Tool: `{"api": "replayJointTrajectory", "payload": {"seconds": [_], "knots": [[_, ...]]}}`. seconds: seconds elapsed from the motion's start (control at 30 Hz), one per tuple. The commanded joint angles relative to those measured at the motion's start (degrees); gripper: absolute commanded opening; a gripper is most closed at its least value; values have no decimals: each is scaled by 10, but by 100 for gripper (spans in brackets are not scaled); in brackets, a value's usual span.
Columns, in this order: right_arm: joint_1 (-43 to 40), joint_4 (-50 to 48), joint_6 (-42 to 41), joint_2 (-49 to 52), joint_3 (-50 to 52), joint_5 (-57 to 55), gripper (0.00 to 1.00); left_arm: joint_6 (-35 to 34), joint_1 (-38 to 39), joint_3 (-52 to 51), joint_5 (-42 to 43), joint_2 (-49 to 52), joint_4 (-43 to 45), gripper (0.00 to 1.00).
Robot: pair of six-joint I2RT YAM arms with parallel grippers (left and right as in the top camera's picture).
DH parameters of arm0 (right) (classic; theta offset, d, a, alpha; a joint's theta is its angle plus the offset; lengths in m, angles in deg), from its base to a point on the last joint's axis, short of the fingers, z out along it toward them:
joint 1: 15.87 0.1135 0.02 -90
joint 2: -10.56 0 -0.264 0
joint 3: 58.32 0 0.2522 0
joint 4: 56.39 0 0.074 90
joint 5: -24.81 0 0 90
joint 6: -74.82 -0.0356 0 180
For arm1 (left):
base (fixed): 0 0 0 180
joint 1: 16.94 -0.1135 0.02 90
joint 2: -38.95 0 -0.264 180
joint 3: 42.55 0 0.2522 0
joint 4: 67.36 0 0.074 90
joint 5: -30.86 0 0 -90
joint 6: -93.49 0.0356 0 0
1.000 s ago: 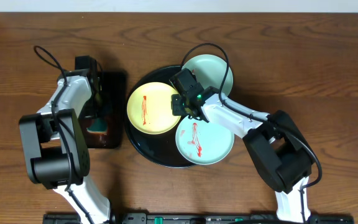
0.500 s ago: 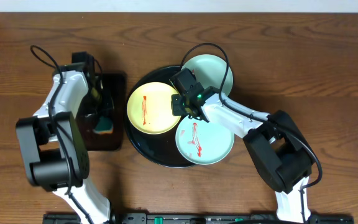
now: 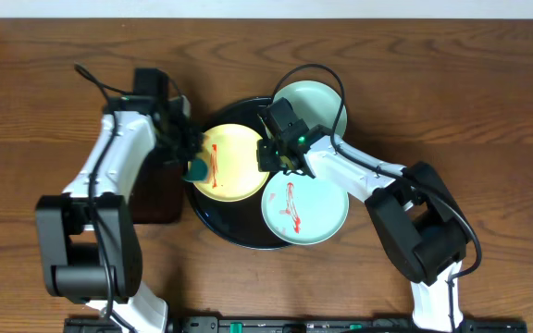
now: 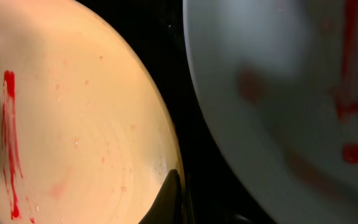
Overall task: Clean dirty plates on tray and stack at the side
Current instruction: 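Scrub the yellow plate with the sponge in the left gripper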
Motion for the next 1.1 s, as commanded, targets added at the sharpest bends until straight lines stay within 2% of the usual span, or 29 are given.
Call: {"api": "replayJointTrajectory", "payload": {"seconds": [0.0,0.17,0.5,0.6,0.83,1.07], "knots": [[4,9,14,18,0,26,1,-73,28,-37,-21,8,38,7],[4,12,14,18,0,26,1,-138,66,-67,-114,20,93,7],[4,12,14,18,0,26,1,-139,136,-70,-118,33,104,8],[5,12,13,18,0,26,1,-139,148,-70,-179,33,129,8],[6,12,14,18,0,26,1,-167,139,-75,-335,40,216,8],[6,12,14,18,0,26,1,-167,121,-75,-340,70,311,8]]}}
